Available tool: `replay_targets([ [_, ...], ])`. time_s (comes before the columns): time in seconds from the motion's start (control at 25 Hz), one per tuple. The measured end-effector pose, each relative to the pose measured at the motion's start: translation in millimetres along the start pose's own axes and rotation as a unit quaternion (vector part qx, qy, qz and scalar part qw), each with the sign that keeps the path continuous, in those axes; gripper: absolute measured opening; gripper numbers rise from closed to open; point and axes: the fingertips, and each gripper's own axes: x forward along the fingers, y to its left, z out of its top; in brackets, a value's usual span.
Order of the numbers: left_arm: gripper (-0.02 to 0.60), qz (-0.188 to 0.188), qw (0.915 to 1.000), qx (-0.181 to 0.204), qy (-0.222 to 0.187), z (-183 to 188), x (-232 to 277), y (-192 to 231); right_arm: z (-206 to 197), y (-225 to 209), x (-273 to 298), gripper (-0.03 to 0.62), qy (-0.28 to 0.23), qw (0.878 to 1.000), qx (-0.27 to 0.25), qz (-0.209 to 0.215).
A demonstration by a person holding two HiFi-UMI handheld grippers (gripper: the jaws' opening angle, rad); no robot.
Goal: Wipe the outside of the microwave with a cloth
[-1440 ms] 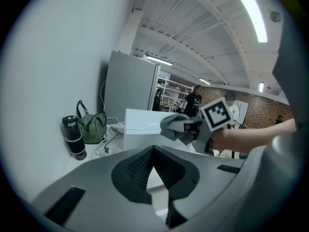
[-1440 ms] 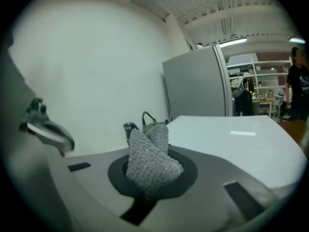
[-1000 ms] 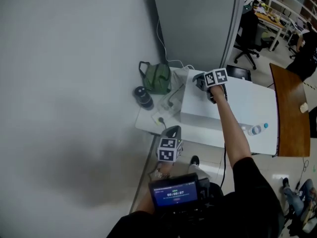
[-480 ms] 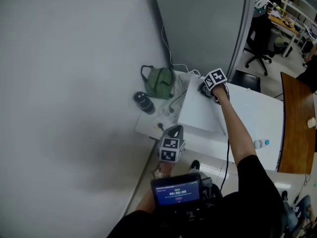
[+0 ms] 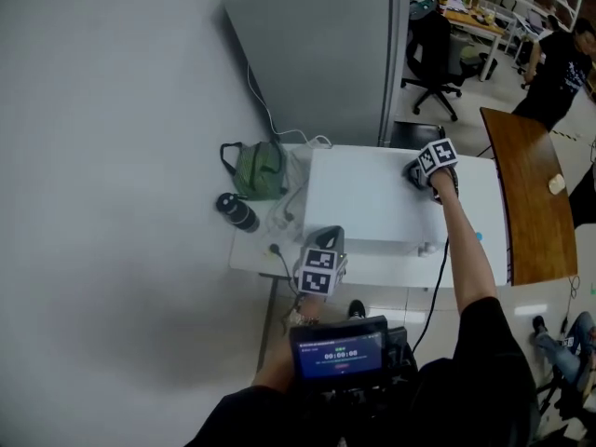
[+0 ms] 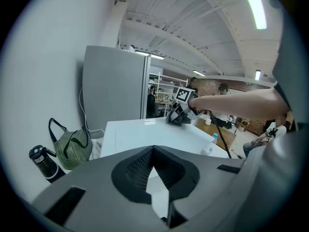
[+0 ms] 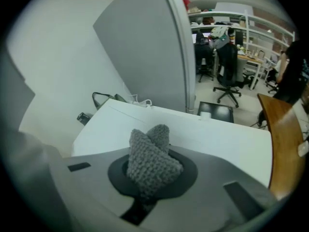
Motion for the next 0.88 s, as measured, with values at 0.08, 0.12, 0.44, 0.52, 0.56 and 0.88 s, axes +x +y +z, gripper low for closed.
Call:
replay_targets([
  [0.08, -0.002, -0.008, 0.9999, -0.002, -0.007, 1.3, -0.8, -0.2, -15.8, -27.2, -15.6, 0.014, -0.005, 0.999, 0.024, -0.022],
  [0.12, -0.003, -0.010, 0.9999, -0.004, -0.010, 1.3, -2.3, 1.1, -21.4, -36.1, -21.1, 0.014, -0.009, 0.999, 0.034, -0.030],
  [0.44, -0.003, 0.015, 0.9992, -0.030, -0.022, -6.2, -29.2, 37.7, 5.4, 54.8, 5.1, 0.014, -0.009, 1.000, 0.010, -0.001],
  [0.52, -0.003, 0.027, 0.9987, -0.037, -0.024, -6.1, -36.6, 50.3, 28.8, 132.9, 34.9, 0.014, -0.019, 0.998, -0.031, 0.052],
  [0.56, -0.003, 0.034, 0.9983, -0.038, -0.027, -4.8, -40.6, 55.9, 33.4, 174.5, 48.5, 0.014, -0.010, 0.996, -0.057, 0.074],
  [0.88, -0.003, 0.076, 0.9951, -0.051, -0.037, -3.2, -64.8, 92.4, 7.8, 344.1, 115.0, 0.014, 0.073, 0.972, -0.187, 0.119],
])
